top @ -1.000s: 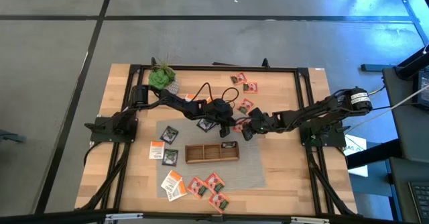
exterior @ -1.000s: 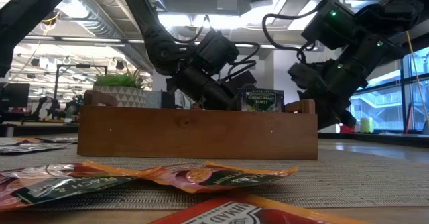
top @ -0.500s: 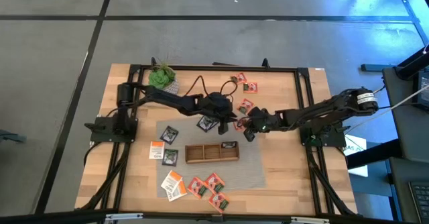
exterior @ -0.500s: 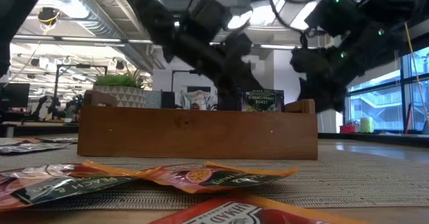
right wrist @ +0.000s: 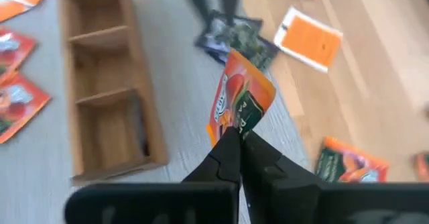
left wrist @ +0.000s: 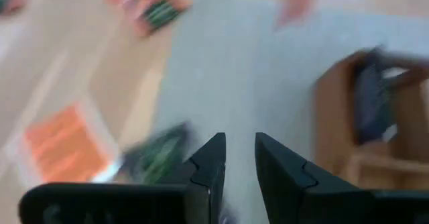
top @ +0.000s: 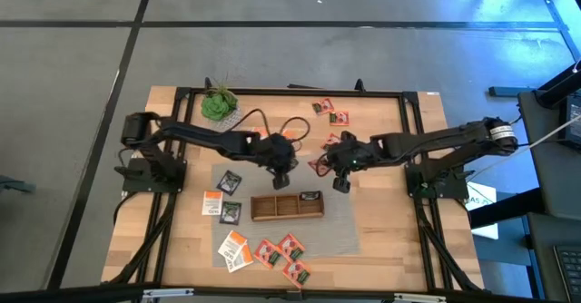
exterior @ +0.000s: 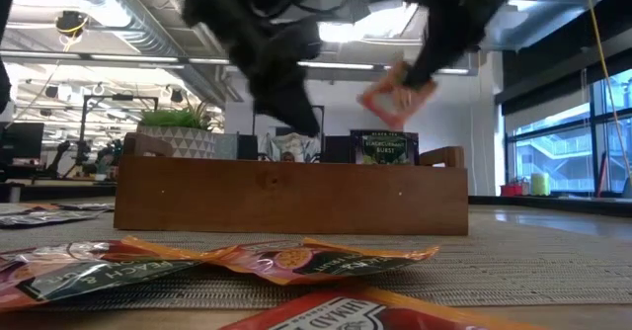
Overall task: Pick & Place Tea
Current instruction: Put the orange tea bag into the middle section of the wooden organizer
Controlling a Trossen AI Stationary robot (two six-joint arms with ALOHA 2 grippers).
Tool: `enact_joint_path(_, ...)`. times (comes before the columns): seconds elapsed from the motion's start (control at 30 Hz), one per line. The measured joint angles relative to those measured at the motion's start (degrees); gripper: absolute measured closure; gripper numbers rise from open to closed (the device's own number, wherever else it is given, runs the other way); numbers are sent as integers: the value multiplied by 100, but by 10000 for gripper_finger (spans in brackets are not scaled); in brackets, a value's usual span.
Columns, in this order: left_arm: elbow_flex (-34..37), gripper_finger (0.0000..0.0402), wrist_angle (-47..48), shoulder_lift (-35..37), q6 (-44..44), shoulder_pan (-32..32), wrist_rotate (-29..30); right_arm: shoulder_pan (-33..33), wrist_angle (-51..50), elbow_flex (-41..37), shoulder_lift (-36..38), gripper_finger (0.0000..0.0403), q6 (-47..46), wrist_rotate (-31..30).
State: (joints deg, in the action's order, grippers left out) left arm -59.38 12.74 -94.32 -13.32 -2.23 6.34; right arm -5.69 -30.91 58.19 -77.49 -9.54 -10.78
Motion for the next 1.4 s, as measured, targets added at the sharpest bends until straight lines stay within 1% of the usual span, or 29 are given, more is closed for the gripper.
enact_joint_path(0.07, 318, 325, -214, 288, -303, 107, 320, -120, -226, 358, -92, 397, 266, -7)
enact_joint_path(0.13, 663, 325, -377, 566, -557, 225, 471, -250, -323, 680, -221, 397, 429, -10)
enact_joint_path(0.23, 1085, 324, -739, 916, -809, 373, 506, -391, -342, 1066, -488, 397, 648, -6)
enact_joint_path(0.4, 1576, 324, -853, 1363, -1251, 564, 605, -547, -334, 1678, -1266, 397, 980, 127)
enact_joint_path(0.57, 1712, 323, -746, 1444, -1419, 718, 930, -676, -419, 2341, -2207, 397, 1292, 955)
enact_joint_path(0.73, 1706, 324, -827, 1412, -1445, 736, 915, -819, -929, 2953, -2946, 397, 1623, 1042)
enact_joint_path(0.9, 1706, 321, -826, 1412, -1445, 734, 921, -825, -1091, 3200, -3352, 397, 1754, 1042)
enact_joint_path(1.03, 1706, 320, -819, 1412, -1445, 734, 919, -823, -1129, 3210, -3433, 397, 1782, 1000)
enact_joint_path(1.2, 1706, 324, -820, 1412, -1445, 734, 921, -825, -1170, 3211, -3447, 397, 1911, 285)
enact_joint_path(1.4, 1706, 323, -822, 1412, -1445, 734, 921, -820, -1105, 3147, -3447, 397, 1973, 224)
